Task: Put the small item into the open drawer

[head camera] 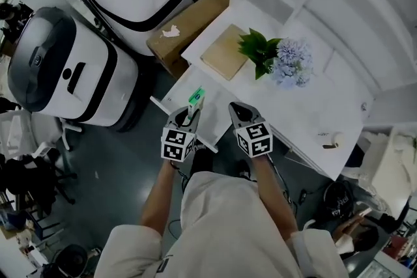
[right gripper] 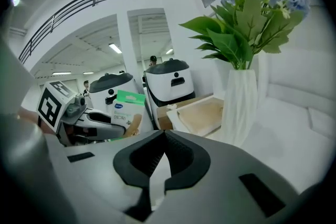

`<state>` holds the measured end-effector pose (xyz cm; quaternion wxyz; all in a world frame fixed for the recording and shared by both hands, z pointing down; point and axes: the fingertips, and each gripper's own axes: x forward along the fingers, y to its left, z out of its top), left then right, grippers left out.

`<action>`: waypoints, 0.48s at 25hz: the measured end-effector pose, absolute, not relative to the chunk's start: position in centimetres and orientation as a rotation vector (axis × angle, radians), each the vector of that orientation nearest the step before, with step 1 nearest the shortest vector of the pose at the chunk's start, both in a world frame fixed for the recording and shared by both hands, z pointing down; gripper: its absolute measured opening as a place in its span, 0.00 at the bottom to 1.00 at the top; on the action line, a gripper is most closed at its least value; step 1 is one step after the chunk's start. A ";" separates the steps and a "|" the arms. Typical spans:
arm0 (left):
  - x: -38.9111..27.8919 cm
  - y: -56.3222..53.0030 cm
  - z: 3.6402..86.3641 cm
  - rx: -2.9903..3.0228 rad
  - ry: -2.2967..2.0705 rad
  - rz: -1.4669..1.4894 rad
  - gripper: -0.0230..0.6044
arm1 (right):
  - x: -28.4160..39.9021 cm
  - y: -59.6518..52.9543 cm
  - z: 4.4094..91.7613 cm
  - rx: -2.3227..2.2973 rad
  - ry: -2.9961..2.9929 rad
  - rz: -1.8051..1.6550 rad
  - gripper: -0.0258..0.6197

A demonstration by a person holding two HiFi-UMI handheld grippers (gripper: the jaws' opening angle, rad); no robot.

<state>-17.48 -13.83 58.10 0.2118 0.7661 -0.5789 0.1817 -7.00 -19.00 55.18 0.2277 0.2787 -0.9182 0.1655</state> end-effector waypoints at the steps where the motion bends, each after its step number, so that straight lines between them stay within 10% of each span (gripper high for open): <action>1: -17.4 -14.3 58.6 2.149 -1.573 0.517 0.20 | -7.1 -19.1 55.6 0.773 -2.515 0.451 0.08; 12: -15.8 -17.9 63.1 2.298 -1.224 0.633 0.20 | -7.8 -19.9 58.4 0.881 -2.425 0.513 0.08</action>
